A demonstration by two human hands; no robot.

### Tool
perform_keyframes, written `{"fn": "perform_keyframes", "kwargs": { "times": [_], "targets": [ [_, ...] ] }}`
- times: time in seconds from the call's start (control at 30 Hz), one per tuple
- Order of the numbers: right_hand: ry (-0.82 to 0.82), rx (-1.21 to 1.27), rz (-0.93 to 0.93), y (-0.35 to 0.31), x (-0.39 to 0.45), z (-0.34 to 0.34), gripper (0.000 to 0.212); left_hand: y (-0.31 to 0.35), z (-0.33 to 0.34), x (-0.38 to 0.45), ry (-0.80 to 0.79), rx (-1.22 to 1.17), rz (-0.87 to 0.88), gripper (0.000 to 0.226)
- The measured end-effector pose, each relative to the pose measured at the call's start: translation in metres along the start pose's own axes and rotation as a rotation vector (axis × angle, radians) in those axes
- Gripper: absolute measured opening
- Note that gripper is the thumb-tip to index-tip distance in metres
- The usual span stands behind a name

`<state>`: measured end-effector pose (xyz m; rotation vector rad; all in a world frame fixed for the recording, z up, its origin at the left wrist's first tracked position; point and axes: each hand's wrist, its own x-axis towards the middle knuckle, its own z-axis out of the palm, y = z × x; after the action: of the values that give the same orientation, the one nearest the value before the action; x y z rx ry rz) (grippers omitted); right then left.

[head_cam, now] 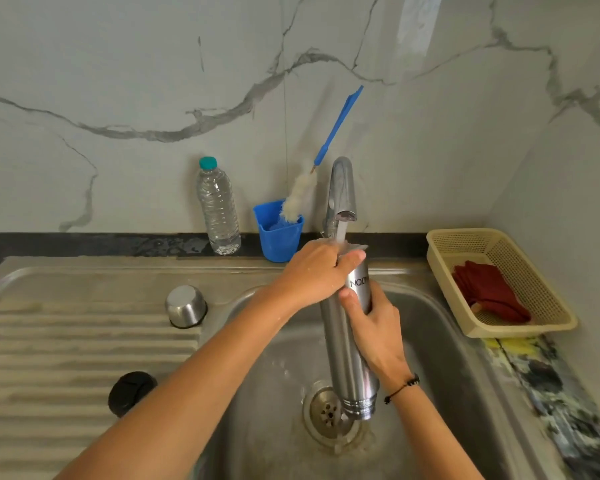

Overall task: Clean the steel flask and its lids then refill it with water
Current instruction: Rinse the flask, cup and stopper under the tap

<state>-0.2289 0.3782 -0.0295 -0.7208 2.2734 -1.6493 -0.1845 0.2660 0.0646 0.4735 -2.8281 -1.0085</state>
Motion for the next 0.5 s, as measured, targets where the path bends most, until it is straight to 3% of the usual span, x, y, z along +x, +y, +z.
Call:
{"fn": "perform_keyframes", "kwargs": {
  "times": [0.17,0.33,0.4,0.5],
  "targets": [
    [0.048,-0.135,0.020,0.003,0.001,0.002,0.039,0.011,0.004,-0.004,0.096,0.112,-0.093,0.024],
    [0.083,-0.237,-0.020,0.003,-0.003,0.009,0.055,0.036,0.018,-0.014,0.155,0.682,-0.113,0.017],
    [0.062,-0.316,-0.039,0.002,-0.002,0.008,0.046,0.046,0.022,-0.023,0.169,0.892,-0.088,0.014],
    [0.087,-0.299,-0.068,0.000,-0.002,0.005,0.063,0.042,0.022,-0.015,0.174,0.841,-0.089,0.016]
  ]
}}
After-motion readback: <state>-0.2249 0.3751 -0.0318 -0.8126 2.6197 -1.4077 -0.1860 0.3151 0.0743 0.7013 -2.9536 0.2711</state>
